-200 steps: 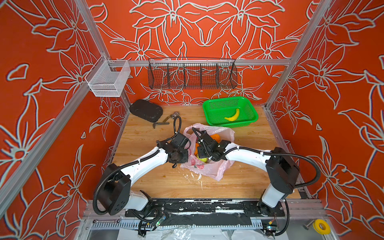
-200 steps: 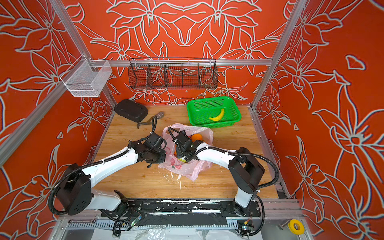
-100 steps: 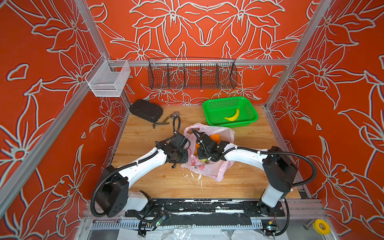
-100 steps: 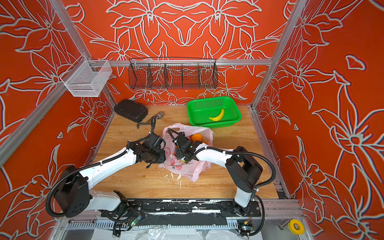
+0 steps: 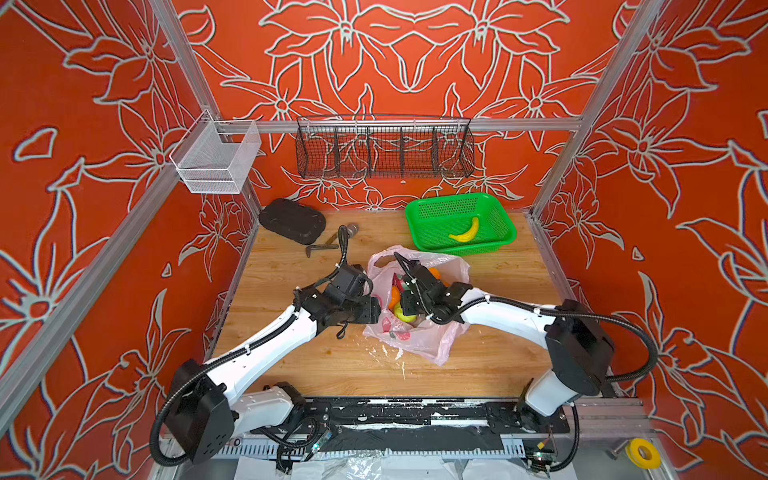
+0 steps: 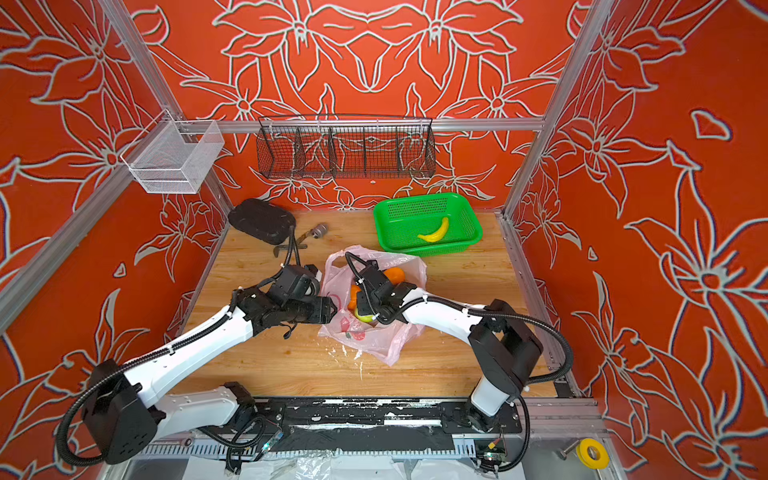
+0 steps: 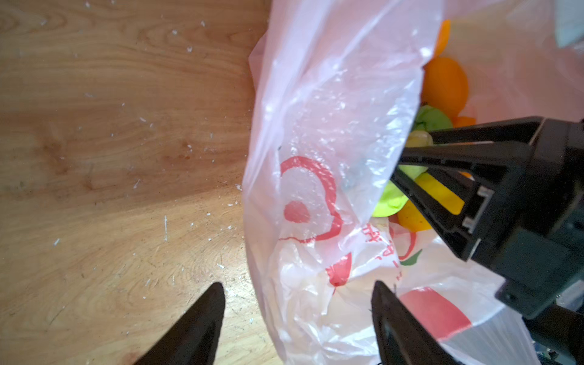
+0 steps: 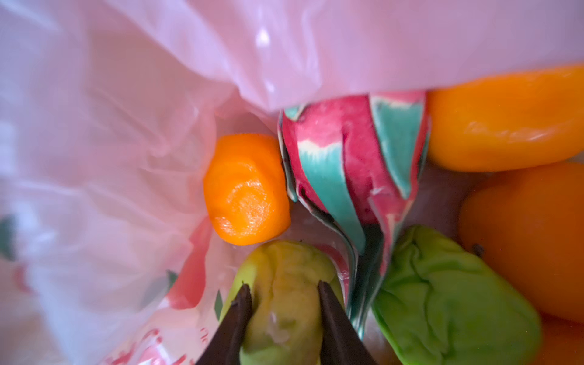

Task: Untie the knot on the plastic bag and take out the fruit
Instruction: 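Grasp the yellow-green pear inside the bag with the right gripper, then lift the pear out and lower it into the green basket with the right gripper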

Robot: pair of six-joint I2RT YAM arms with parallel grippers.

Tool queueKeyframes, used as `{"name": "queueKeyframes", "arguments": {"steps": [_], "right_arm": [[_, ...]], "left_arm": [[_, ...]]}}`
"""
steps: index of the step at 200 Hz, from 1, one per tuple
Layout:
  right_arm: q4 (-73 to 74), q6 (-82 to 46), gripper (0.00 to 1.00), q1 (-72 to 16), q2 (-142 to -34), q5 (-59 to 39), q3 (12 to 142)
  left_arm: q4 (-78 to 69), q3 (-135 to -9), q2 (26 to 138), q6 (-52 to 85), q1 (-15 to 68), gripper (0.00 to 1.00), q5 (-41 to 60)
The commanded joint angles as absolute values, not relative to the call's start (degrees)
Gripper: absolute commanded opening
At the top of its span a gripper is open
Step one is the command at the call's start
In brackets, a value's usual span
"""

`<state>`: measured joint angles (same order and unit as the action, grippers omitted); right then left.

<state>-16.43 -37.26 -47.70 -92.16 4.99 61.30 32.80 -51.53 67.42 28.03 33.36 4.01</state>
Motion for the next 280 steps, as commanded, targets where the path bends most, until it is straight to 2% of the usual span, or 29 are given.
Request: {"name": "queueKeyframes", "arguments": {"steps": [1,75,153,204,245,280], "right_arm": [[-15.8,-39.7,0.21,-47.1,-88.5,4.3,60.7],[-18.3,-40.1,0.21,-45.5,-79.8,3.3,63.9],[-23.5,-36.3,0.2,-37.8,-73.3,3.3,73.1],[-23.7,-33.6,0.2,-29.1,-75.8,1.1,79.6],[-24.7,-29.8,0.2,-21.9,-82.0,1.2,86.3],[-26.4,-28.4,0.2,-14.7,-89.2,0.9,91.7]], "left_arm": [[28.7,-50.0,63.9,24.8,33.4,0.73,6.5],[19.3,-49.8,54.7,16.8,33.5,0.75,10.0],[15.5,-53.2,53.3,14.2,33.6,0.81,14.2],[16.6,-57.9,56.1,13.3,33.6,0.83,15.6],[15.7,-60.4,60.1,12.5,33.7,0.84,17.3],[16.1,-62.6,61.8,11.7,33.9,0.93,18.6]]}}
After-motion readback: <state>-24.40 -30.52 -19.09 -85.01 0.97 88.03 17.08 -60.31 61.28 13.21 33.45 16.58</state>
